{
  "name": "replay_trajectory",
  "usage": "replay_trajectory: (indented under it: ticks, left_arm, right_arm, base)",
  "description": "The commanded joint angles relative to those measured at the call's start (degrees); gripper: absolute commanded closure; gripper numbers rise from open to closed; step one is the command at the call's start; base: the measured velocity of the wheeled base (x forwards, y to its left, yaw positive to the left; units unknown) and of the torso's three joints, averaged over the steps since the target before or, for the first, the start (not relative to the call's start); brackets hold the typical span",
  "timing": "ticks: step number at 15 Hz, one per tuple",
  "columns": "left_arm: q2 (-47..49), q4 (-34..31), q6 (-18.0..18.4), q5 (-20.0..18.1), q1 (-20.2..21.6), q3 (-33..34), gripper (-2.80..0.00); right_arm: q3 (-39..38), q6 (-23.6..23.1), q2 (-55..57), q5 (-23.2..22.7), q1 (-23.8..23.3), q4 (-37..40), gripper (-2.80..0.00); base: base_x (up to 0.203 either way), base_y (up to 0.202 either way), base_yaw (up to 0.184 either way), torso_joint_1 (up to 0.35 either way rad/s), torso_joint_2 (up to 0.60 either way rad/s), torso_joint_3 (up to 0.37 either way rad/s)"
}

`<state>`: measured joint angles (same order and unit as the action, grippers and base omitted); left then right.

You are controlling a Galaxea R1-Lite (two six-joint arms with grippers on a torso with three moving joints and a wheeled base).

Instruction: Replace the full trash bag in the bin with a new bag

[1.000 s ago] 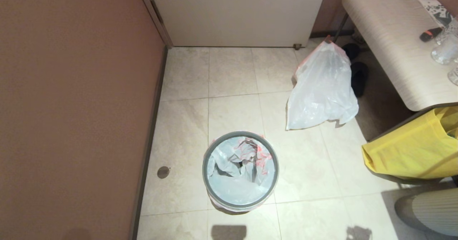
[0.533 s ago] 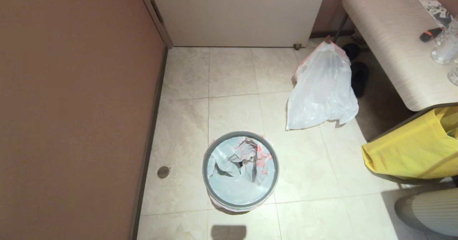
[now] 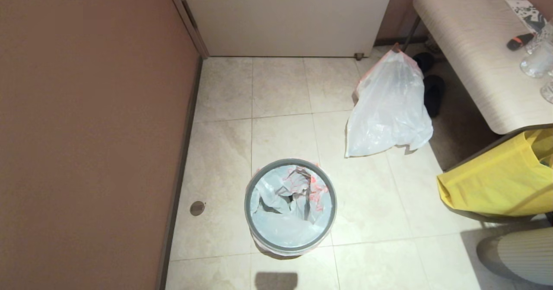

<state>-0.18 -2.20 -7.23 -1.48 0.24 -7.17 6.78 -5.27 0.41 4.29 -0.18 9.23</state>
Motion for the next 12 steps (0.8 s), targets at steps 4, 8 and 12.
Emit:
replay_trajectory:
  ticks: [4,8,12]
  left_arm:
    - [0.2,0.2,8.0,1.8,0.0,6.1,0.00]
    - [0.2,-0.5,9.5,1.2,0.0,6.2,0.00]
    - [0.2,-0.4,9.5,0.6,0.0,6.2,0.00]
  right_arm:
    - [-5.6,2.3,-0.3,-4.5,0.0,-6.5,0.00]
    - [-5.8,2.4,-0.3,-4.2,0.0,-6.8,0.00]
    - [-5.8,5.4,-0.3,-4.1,0.0,-6.9,0.00]
  base:
    - [0.000,0.000,0.000,0.000,0.00,0.000]
    - [0.000,0.000,0.000,0.000,0.00,0.000]
    - [0.000,0.000,0.000,0.000,0.00,0.000]
